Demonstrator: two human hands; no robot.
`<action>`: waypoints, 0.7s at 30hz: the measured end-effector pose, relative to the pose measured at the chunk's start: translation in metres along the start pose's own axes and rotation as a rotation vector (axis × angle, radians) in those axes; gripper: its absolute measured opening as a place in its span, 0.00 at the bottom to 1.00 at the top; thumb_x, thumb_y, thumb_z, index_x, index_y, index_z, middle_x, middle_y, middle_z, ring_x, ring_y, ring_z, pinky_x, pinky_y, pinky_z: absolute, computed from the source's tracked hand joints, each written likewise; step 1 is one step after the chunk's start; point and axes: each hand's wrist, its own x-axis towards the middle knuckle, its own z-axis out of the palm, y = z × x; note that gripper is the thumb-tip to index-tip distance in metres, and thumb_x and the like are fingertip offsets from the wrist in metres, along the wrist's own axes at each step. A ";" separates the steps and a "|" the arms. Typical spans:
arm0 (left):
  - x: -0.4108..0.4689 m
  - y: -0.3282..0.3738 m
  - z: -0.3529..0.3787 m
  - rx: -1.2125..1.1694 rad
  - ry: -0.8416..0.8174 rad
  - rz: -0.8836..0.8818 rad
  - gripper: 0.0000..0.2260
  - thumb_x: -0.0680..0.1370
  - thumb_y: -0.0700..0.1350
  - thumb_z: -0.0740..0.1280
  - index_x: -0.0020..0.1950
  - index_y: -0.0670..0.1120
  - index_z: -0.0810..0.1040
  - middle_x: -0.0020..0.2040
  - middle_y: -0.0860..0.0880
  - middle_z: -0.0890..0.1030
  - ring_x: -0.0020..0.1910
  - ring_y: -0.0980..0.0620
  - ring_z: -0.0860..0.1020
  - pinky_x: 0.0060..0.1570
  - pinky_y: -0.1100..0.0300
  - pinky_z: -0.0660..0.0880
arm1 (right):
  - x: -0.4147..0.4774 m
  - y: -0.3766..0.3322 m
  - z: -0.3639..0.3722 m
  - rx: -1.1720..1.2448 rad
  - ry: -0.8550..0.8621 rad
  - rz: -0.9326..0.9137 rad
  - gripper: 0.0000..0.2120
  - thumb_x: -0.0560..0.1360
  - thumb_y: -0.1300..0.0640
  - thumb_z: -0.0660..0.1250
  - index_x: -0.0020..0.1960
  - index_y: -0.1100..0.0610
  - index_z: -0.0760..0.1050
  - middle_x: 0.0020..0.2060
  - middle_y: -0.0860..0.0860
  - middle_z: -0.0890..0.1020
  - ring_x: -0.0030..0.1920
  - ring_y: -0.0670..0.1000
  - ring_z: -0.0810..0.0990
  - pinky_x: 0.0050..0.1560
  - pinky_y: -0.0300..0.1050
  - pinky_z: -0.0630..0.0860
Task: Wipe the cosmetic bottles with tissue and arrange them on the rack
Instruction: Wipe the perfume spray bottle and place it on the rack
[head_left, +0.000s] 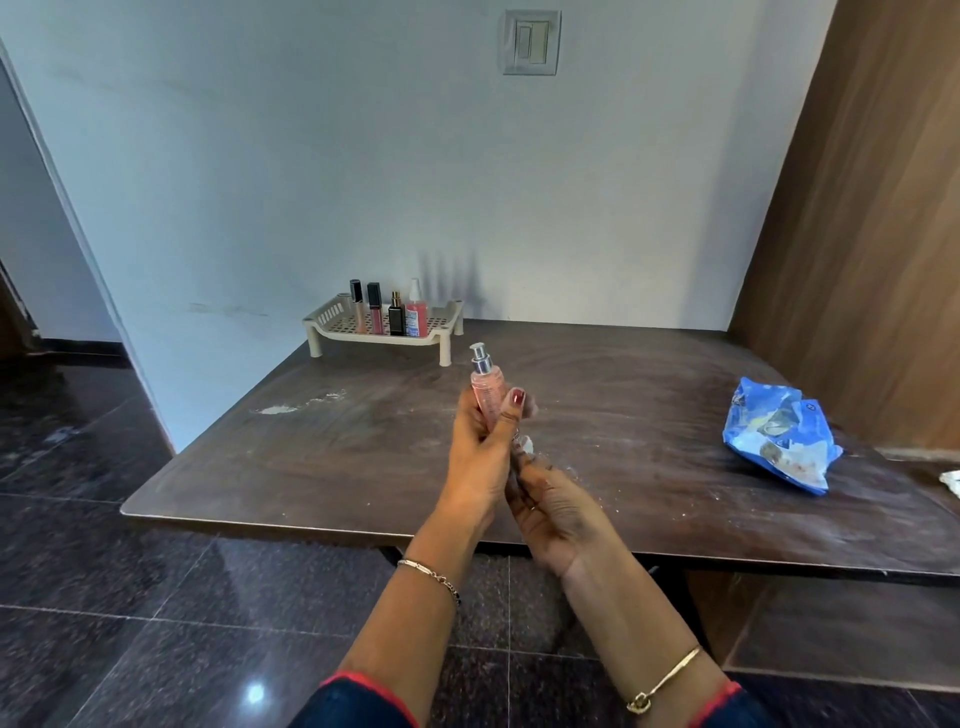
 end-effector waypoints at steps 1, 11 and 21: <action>0.000 0.000 -0.001 0.006 -0.012 0.001 0.12 0.77 0.44 0.67 0.59 0.44 0.72 0.41 0.50 0.82 0.43 0.55 0.80 0.41 0.65 0.77 | -0.001 0.000 0.000 -0.003 0.009 0.008 0.06 0.74 0.71 0.64 0.43 0.64 0.78 0.36 0.55 0.81 0.33 0.46 0.78 0.34 0.34 0.78; 0.013 -0.008 -0.021 0.537 0.100 0.138 0.08 0.74 0.46 0.71 0.49 0.47 0.75 0.36 0.51 0.77 0.34 0.55 0.73 0.39 0.58 0.72 | 0.005 -0.039 0.023 -0.314 0.049 -0.571 0.04 0.70 0.62 0.73 0.43 0.55 0.80 0.39 0.49 0.83 0.43 0.45 0.82 0.44 0.36 0.77; 0.014 -0.023 -0.015 0.846 -0.081 0.175 0.10 0.74 0.36 0.62 0.52 0.47 0.68 0.42 0.52 0.76 0.41 0.55 0.76 0.36 0.62 0.70 | 0.021 -0.033 0.033 -1.895 -0.022 -1.436 0.09 0.69 0.66 0.66 0.48 0.60 0.75 0.41 0.57 0.80 0.41 0.59 0.79 0.34 0.51 0.78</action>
